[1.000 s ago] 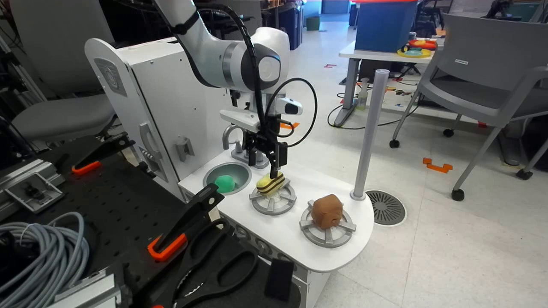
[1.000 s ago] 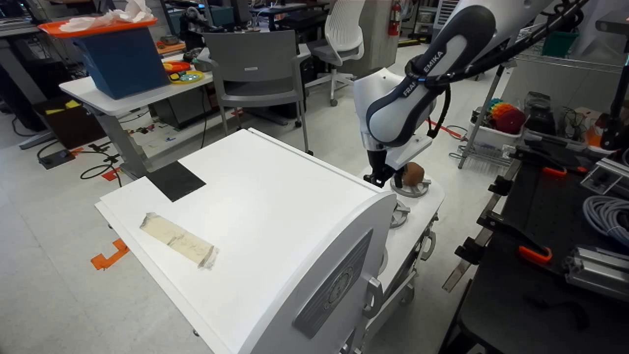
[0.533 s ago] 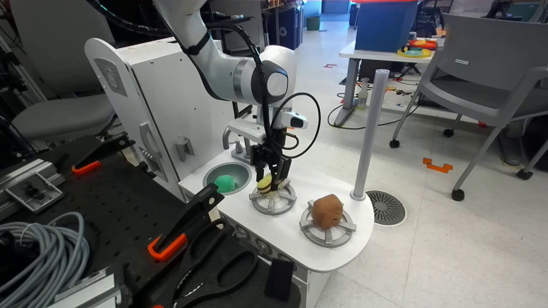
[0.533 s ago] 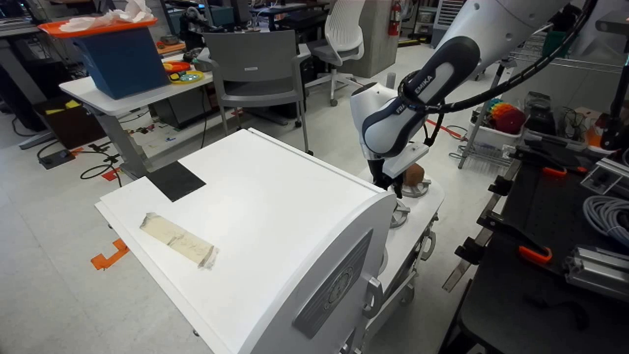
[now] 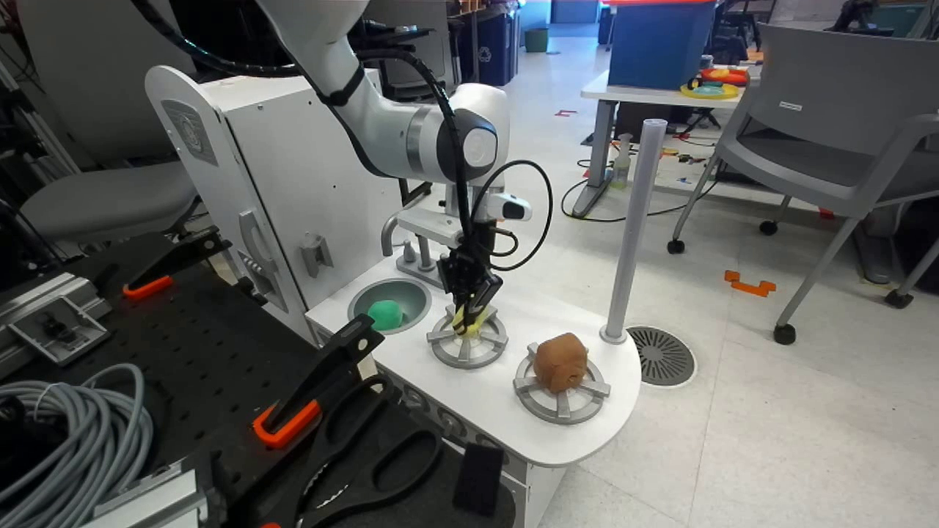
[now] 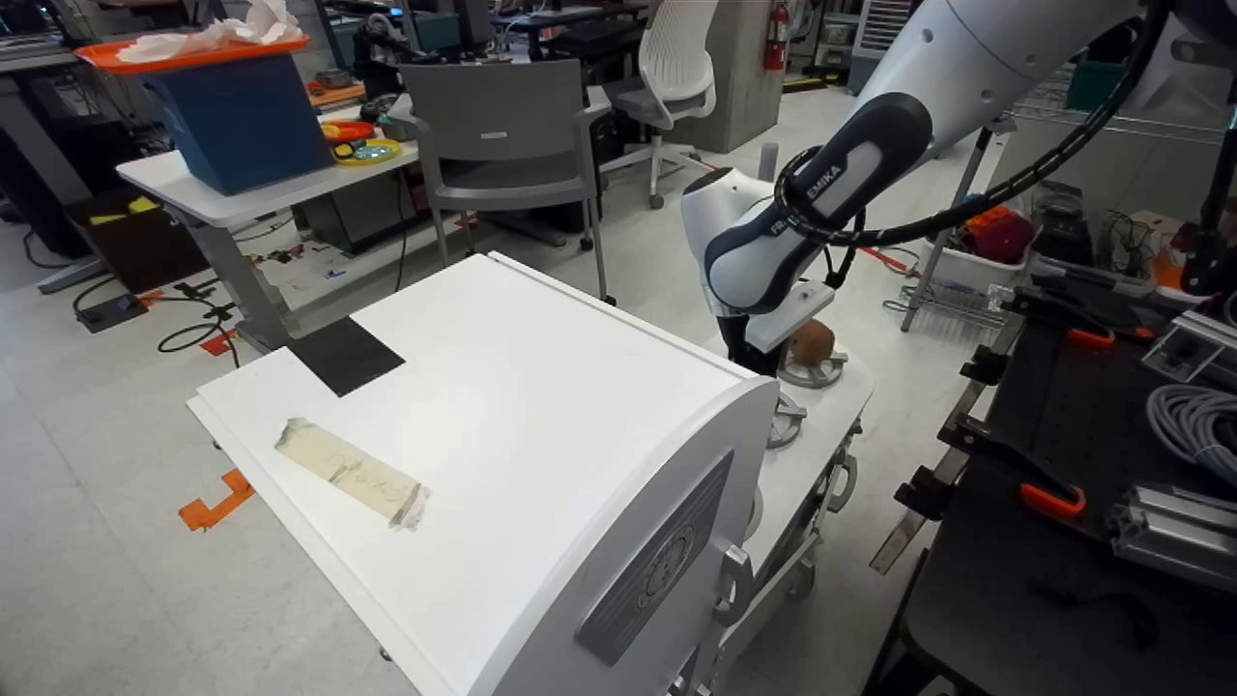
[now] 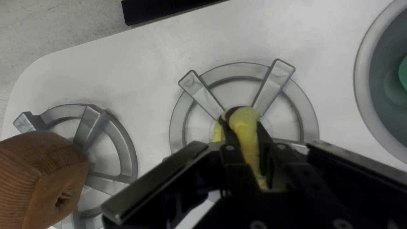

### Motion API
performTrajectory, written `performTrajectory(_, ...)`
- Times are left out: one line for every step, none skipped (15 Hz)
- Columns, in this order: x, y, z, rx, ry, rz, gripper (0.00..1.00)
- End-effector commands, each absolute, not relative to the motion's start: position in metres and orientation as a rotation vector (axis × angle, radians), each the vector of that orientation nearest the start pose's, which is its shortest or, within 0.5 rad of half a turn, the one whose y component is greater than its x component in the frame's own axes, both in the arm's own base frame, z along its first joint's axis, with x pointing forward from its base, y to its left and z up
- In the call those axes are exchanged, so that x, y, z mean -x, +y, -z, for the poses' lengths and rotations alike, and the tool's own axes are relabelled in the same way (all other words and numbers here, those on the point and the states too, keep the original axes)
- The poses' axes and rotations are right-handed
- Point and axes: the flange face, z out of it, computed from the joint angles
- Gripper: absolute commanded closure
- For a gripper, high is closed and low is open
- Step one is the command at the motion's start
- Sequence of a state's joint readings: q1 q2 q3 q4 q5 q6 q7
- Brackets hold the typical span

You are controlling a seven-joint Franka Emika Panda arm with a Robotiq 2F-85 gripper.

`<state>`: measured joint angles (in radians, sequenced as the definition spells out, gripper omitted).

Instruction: Move the black and yellow plush to the right.

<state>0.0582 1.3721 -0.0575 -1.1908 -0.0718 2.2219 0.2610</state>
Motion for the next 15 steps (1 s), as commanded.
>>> performTrajectory(-0.669,-0.002,0.071,3.279,0.298,-0.453,0.97)
performTrajectory(-0.672,-0.007,0.065,3.279,0.310,-0.436,0.99)
performTrajectory(-0.675,-0.012,0.060,3.281,0.322,-0.421,0.97)
performTrajectory(-0.679,-0.020,0.057,3.281,0.339,-0.414,0.97)
performTrajectory(-0.683,-0.026,0.055,3.285,0.358,-0.404,0.97)
performTrajectory(-0.687,-0.033,0.054,3.289,0.380,-0.405,0.97)
performTrajectory(-0.691,-0.042,0.055,3.291,0.410,-0.411,0.97)
performTrajectory(-0.693,-0.049,0.056,3.293,0.440,-0.421,0.97)
performTrajectory(-0.694,-0.055,0.057,3.298,0.471,-0.427,0.97)
performTrajectory(-0.695,-0.060,0.060,3.302,0.498,-0.445,0.97)
performTrajectory(-0.695,-0.064,0.064,3.307,0.522,-0.463,0.97)
performTrajectory(-0.695,-0.068,0.069,3.309,0.546,-0.489,0.97)
performTrajectory(-0.694,-0.071,0.073,3.305,0.569,-0.518,0.97)
performTrajectory(-0.693,-0.072,0.079,3.300,0.584,-0.553,0.97)
performTrajectory(-0.691,-0.072,0.084,3.300,0.597,-0.583,0.97)
